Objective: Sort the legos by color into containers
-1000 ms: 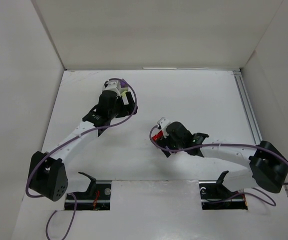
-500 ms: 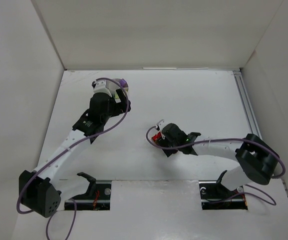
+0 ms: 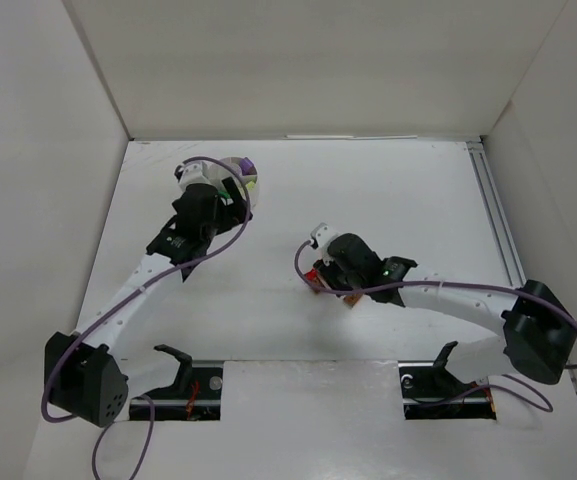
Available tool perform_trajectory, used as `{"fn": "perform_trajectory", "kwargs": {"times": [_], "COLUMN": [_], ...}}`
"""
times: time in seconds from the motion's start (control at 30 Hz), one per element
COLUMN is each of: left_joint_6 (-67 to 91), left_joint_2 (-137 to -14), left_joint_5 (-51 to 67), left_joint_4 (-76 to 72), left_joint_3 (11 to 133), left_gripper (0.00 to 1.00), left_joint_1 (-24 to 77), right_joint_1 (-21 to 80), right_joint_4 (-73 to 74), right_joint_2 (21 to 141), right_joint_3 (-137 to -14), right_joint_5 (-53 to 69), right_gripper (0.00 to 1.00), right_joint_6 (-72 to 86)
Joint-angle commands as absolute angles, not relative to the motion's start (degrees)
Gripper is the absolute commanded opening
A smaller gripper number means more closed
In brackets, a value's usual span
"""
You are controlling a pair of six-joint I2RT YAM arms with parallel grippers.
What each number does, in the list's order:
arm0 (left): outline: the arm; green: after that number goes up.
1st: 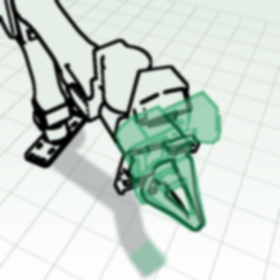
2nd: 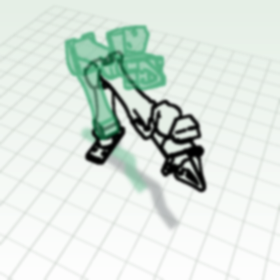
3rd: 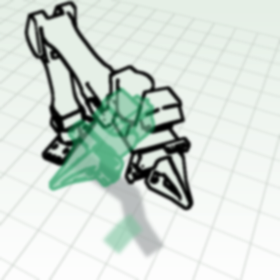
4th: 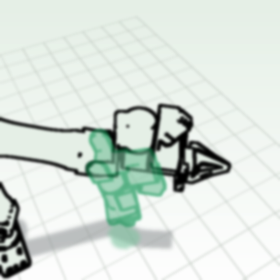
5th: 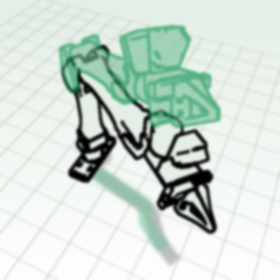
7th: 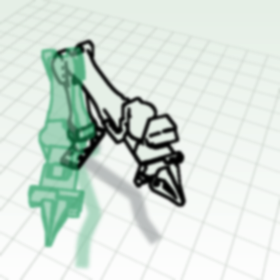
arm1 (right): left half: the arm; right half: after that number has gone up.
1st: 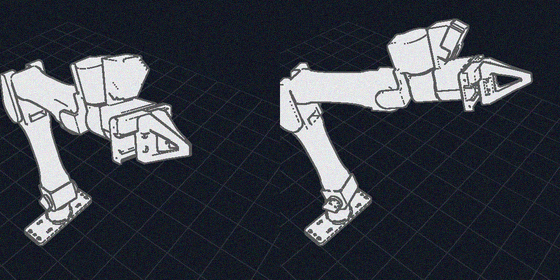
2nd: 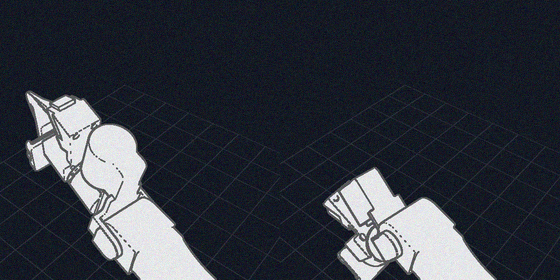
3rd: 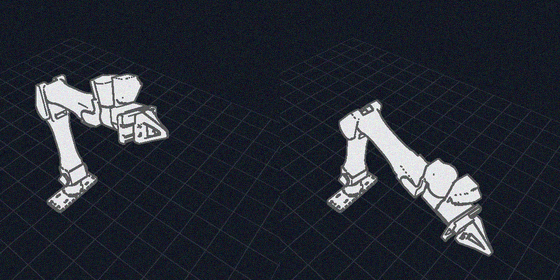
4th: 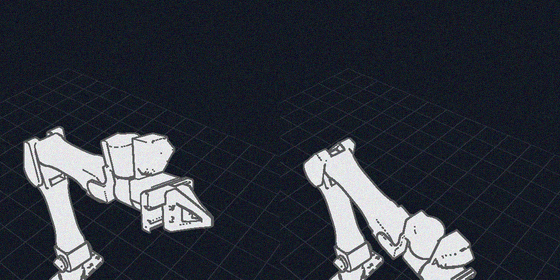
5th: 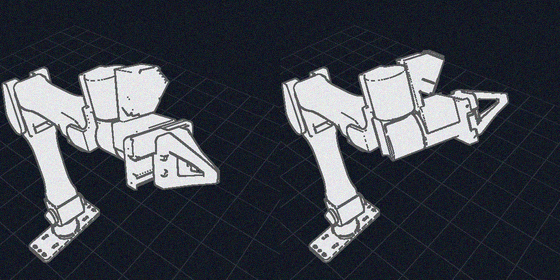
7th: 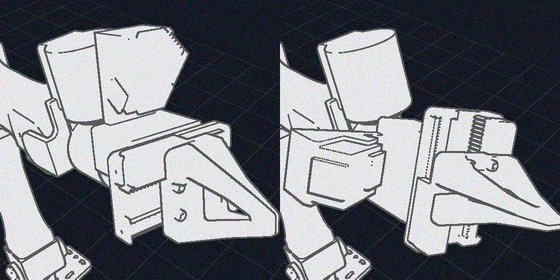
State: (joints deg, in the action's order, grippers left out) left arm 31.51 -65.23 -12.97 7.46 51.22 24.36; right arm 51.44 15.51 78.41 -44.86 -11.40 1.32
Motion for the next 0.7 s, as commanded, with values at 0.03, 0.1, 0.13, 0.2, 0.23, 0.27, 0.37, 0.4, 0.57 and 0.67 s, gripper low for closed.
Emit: {"fn": "perform_trajectory", "kwargs": {"times": [0.03, 0.1, 0.13, 0.2, 0.23, 0.27, 0.37, 0.4, 0.57, 0.67], "left_joint_6": [32.96, 32.96, 33.66, 34.28, 34.28, 34.28, 34.28, 34.28, 31.12, 30.41], "left_joint_2": [-64.86, -64.86, -64.86, -66.09, -67.22, -67.85, -70.21, -70.75, -71.98, -71.98], "left_joint_5": [-8.54, -2.13, -0.63, 3.06, 4.12, 5.17, 6.24, 6.76, 7.91, 8.44], "left_joint_4": [4.31, 1.86, 1.24, 0.01, 0.00, -0.61, -0.62, -0.62, -1.14, -3.07], "left_joint_3": [52.38, 51.16, 51.15, 50.63, 50.63, 50.62, 50.62, 51.15, 51.68, 50.89], "left_gripper": [1.00, 1.00, 1.00, 1.00, 1.00, 1.00, 1.00, 1.00, 1.00, 1.00], "left_joint_1": [15.42, 11.36, 9.60, 5.20, 4.05, 2.56, 1.06, 1.05, 0.44, 0.44], "right_joint_1": [50.99, 48.53, 47.56, 44.49, 43.78, 43.07, 40.96, 40.26, 33.68, 31.73], "right_joint_4": [11.79, 10.29, 8.02, 6.34, 5.81, 5.19, 4.48, 4.48, 6.32, 6.33], "right_joint_2": [77.25, 79.44, 82.15, 85.67, 89.70, 91.91, 101.38, 103.77, 118.89, 128.06], "right_joint_3": [-54.56, -58.43, -62.28, -67.12, -72.63, -75.56, -86.46, -89.27, -110.24, -119.00], "right_joint_5": [-11.51, -8.28, -6.61, 0.50, 2.70, 5.42, 17.98, 21.24, 49.01, 55.98], "right_gripper": [0.25, 0.24, 0.24, 0.23, 0.23, 0.23, 0.23, 0.23, 0.26, 0.27], "right_joint_6": [-11.14, -15.10, -19.12, -23.88, -28.52, -31.70, -44.06, -46.56, -55.98, -55.99]}}
